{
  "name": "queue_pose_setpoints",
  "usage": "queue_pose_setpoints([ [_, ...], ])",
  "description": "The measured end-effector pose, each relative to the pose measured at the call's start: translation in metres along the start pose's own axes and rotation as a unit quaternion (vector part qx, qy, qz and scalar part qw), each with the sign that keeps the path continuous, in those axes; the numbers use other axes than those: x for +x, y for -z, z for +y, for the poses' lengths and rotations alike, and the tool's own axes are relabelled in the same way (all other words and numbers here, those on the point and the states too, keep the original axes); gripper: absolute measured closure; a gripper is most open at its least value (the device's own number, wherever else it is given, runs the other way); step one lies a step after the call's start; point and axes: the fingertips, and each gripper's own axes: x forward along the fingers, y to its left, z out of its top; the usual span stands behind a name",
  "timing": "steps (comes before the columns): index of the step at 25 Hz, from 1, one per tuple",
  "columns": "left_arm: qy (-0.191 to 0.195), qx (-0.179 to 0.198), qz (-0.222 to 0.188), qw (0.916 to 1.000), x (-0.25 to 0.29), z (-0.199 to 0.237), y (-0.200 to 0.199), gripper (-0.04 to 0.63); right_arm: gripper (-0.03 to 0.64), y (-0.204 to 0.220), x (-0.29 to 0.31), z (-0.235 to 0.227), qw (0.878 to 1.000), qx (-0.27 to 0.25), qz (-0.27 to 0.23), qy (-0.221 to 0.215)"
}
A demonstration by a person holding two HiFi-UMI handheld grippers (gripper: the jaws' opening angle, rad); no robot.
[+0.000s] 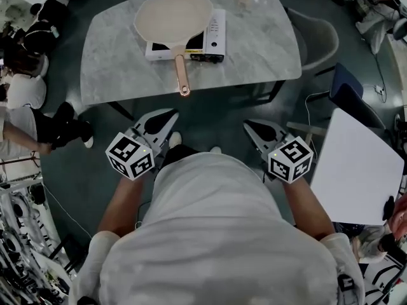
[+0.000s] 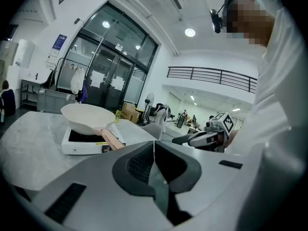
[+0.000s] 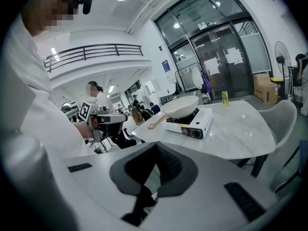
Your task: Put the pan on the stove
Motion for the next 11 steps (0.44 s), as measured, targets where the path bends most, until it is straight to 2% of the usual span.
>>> queue_pose_setpoints([
  [2, -0.001, -0.004, -0.008, 1.0000, -0.003, -0.001, -0.003, 0.574, 0.612, 0.000, 0.000, 0.002, 1.000, -0.002, -0.002, -0.003],
  [6, -0.001, -0.035, -0.033, 0.9988, -0.008, 0.004, -0.007, 0.574, 0.612, 0.002, -0.001, 0.001, 1.000, 0.000, -0.005, -0.004],
  [11, -0.012, -0.050, -0.037, 0.9980, -0.012, 0.011, -0.005, 0.574, 0.612, 0.006, -0.002, 0.002, 1.000, -0.001, -0.003, -0.005],
])
